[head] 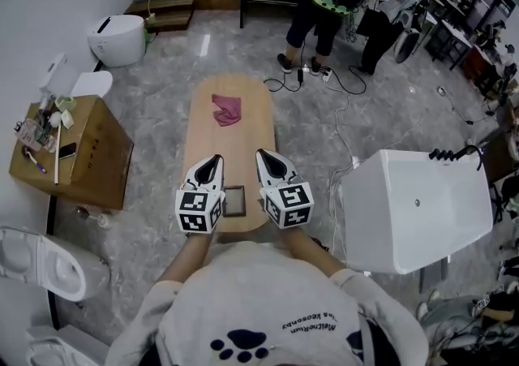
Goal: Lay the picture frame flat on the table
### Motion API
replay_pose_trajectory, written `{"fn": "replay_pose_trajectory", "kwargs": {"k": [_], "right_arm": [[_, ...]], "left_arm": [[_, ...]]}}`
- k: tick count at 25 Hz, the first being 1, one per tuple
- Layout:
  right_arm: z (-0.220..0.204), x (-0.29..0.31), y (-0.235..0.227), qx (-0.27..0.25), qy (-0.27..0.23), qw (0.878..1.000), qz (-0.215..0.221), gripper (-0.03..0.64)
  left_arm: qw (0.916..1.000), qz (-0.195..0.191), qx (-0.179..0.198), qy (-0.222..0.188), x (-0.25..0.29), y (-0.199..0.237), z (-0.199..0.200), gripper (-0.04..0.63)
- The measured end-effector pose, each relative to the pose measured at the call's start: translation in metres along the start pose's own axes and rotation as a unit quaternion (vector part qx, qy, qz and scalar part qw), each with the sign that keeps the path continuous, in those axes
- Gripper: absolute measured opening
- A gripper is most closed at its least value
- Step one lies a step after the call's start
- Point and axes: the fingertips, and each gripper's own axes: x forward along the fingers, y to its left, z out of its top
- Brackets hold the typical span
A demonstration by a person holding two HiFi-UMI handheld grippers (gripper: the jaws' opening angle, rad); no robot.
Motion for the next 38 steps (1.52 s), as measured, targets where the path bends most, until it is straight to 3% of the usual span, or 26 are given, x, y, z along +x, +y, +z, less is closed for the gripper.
{"fn": "replay_pose_trajectory", "kwargs": {"k": [6, 13, 23, 38], "right_arm": [[0.039, -0.01, -0.001, -0.009, -0.039, 0.999, 0.001, 0.012], [0.068, -0.021, 0.019, -0.045, -0.07, 0.996, 0.019, 0.012], [0.059, -0.043, 0.025, -0.048, -0.072, 0.996, 0.026, 0.012], [0.037, -0.052, 0.019, -0.052, -0.056, 0.995, 0.061, 0.012]], "left_arm": [[0.9981, 0.006, 0.013, -0.061, -0.014, -0.015, 0.054, 0.02], [0.9951, 0.024, 0.017, -0.095, -0.034, -0.02, 0.078, 0.02], [0.9946, 0.016, 0.045, -0.092, -0.036, -0.048, 0.071, 0.02], [0.9955, 0.033, 0.029, -0.084, -0.035, -0.069, 0.042, 0.02]]}}
